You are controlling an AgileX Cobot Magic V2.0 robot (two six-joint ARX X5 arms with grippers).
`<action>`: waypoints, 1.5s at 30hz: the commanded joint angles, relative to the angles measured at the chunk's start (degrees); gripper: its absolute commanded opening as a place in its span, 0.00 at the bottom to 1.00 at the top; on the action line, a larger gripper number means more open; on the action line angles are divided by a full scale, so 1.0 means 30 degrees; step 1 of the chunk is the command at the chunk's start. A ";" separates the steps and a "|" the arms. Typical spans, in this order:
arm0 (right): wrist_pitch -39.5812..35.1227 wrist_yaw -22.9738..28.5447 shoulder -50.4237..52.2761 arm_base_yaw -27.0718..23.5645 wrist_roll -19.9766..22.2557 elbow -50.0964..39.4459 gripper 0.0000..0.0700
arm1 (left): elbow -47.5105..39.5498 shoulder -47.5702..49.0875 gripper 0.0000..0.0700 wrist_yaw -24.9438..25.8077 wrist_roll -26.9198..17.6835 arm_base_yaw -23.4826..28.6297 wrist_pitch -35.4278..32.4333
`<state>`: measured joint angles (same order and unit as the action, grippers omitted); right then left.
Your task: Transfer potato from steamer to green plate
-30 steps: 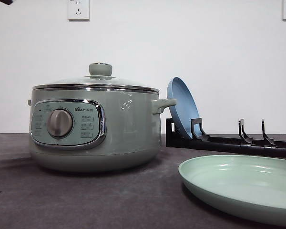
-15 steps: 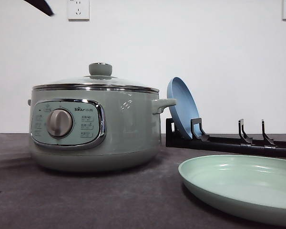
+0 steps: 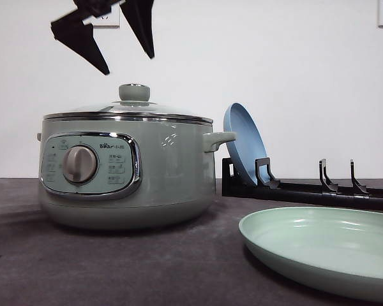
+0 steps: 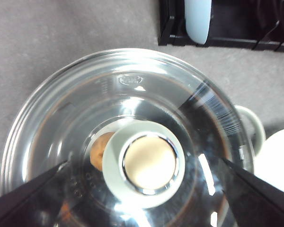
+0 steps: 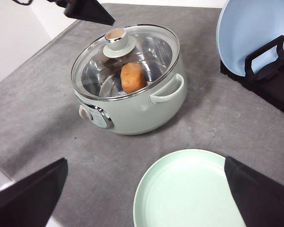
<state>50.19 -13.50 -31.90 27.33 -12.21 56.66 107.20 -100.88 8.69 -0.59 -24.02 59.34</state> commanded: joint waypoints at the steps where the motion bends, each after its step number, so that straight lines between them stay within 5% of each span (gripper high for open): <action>1: -0.0122 0.0000 -0.0058 0.0095 0.0211 0.0233 1.00 | 0.0678 -0.0478 0.90 -0.0093 -0.0338 -0.0277 -0.0203; 21: -0.0131 0.0007 -0.0058 0.0095 0.0211 0.0233 1.00 | 0.0678 -0.2251 0.88 -0.1333 -0.0579 -0.0963 -0.0086; 29: -0.0134 0.0022 -0.0058 0.0095 0.0219 0.0233 1.00 | 0.0678 -0.2248 0.65 -0.1333 -0.0582 -0.1035 -0.0013; 39: -0.0131 0.0022 -0.0058 0.0095 0.0211 0.0233 1.00 | 0.0678 -0.2245 0.00 -0.1333 -0.0586 -0.1039 0.0441; 45: -0.0131 0.0022 -0.0058 0.0095 0.0211 0.0233 1.00 | 0.0722 -0.2214 0.00 -0.1333 -0.0579 -0.1030 0.0357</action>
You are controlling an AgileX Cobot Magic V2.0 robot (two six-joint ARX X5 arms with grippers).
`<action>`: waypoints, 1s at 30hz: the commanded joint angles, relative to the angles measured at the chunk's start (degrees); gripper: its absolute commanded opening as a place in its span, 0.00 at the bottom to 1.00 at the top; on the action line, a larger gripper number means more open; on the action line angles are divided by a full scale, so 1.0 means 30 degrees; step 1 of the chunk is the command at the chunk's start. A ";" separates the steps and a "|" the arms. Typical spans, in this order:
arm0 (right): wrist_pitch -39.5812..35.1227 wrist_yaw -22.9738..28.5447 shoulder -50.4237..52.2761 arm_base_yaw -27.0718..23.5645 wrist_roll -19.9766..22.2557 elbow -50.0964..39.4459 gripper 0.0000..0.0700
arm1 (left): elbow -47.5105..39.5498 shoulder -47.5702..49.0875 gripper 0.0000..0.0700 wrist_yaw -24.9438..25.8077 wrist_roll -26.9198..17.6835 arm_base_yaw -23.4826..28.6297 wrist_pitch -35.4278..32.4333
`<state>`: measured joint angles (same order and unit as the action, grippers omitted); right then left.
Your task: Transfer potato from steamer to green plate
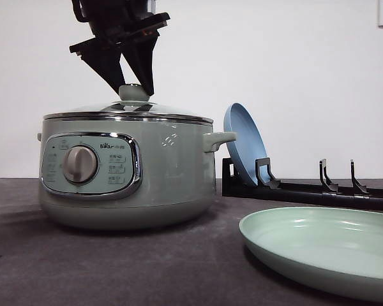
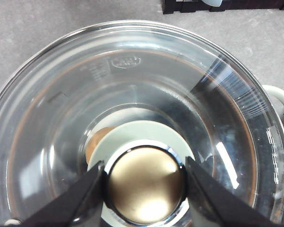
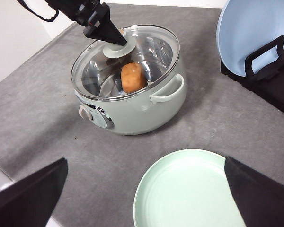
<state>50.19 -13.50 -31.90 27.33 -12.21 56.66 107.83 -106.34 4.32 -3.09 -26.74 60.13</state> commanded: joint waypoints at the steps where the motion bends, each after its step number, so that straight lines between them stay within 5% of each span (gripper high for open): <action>1: -0.0131 0.0022 -0.0058 0.0095 0.0211 0.0233 1.00 | 0.0589 -0.0382 0.00 0.0124 0.0255 -0.0096 0.0106; 18: -0.0085 0.0015 -0.0058 0.0095 0.0197 0.0233 1.00 | 0.6524 -0.0375 0.00 0.0117 0.0328 -0.0073 0.3689; 30: 0.0344 0.0015 -0.0058 0.0095 0.0211 0.0233 1.00 | 0.6726 -0.0240 0.00 -0.0524 0.0289 0.0263 0.3667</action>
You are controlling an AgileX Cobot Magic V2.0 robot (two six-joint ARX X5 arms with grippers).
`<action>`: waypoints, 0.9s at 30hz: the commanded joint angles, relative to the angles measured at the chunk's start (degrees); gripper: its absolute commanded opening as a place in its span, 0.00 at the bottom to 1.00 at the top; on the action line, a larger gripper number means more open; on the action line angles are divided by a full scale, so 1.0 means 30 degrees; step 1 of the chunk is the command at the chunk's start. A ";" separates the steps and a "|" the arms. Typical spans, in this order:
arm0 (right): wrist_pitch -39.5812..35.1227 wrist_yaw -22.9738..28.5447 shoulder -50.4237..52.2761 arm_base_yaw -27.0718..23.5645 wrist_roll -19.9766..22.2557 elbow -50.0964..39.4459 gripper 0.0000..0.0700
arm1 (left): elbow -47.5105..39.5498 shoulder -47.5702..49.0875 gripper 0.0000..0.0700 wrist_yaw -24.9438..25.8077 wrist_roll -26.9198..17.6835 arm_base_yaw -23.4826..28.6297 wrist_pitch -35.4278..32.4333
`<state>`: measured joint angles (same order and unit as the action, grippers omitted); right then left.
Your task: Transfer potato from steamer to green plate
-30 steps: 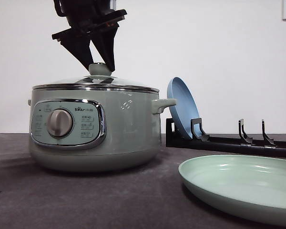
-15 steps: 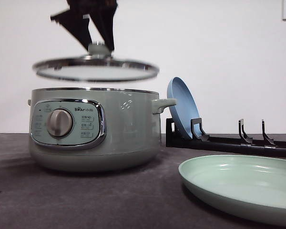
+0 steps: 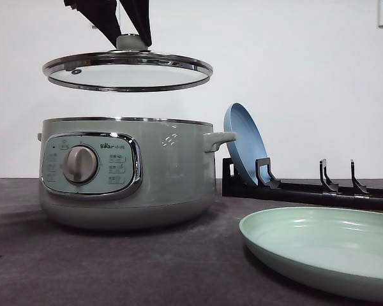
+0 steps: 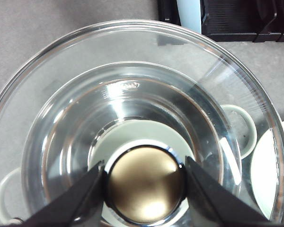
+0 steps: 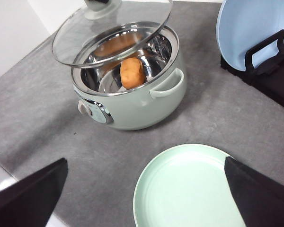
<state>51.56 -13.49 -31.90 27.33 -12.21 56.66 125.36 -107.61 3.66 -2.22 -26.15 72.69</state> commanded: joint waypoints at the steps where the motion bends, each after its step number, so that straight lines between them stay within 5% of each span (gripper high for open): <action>1: -0.0087 0.0012 -0.0058 0.0095 0.0206 0.0233 1.00 | 0.0882 0.0182 0.00 -0.0626 -0.0036 0.0182 -0.0507; 27: -0.0032 0.0144 -0.0066 0.0095 0.0035 0.0233 1.00 | 0.0874 0.0182 0.00 -0.1361 0.0117 0.7398 -0.0211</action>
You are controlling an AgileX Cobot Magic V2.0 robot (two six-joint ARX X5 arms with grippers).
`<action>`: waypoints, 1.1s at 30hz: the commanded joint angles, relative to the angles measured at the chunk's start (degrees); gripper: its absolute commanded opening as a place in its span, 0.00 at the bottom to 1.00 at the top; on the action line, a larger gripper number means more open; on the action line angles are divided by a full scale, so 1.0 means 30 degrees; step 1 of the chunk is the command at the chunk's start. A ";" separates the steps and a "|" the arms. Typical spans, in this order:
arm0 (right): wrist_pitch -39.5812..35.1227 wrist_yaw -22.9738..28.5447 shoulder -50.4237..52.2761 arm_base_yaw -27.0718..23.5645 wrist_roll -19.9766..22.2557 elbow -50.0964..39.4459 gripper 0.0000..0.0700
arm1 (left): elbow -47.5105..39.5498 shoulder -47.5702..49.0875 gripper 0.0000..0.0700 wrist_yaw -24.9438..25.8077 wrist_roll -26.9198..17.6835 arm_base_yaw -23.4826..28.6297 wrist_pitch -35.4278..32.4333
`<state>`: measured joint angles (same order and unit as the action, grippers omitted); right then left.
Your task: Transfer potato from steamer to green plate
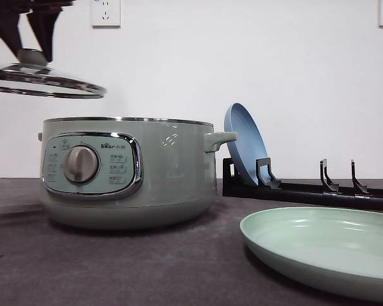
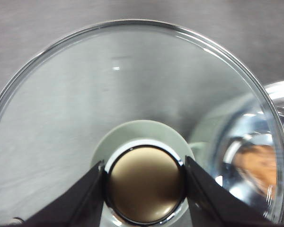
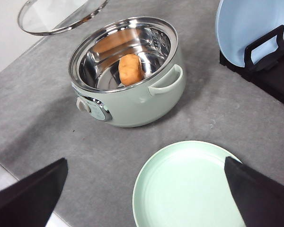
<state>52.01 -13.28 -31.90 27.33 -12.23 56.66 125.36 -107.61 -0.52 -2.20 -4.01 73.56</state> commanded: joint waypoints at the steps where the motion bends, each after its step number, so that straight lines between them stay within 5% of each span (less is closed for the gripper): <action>1: -0.0182 0.0073 -0.0106 0.0095 -0.0033 0.0233 1.00 | 0.0874 0.0182 0.00 0.0037 0.0114 0.0157 -0.0503; 14: -0.0248 -0.2100 -0.6676 0.0186 0.1348 0.2631 1.00 | 0.0874 0.0182 0.00 0.0039 0.0111 0.0598 -0.0513; 33: 0.2164 -0.1159 -2.5039 0.3883 0.3366 1.8241 1.00 | 0.0874 0.0182 0.00 0.0039 0.0357 0.0598 -0.0466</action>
<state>58.37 -17.03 -104.14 38.23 -3.57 108.22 125.36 -107.61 -0.43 -1.80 -2.22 73.63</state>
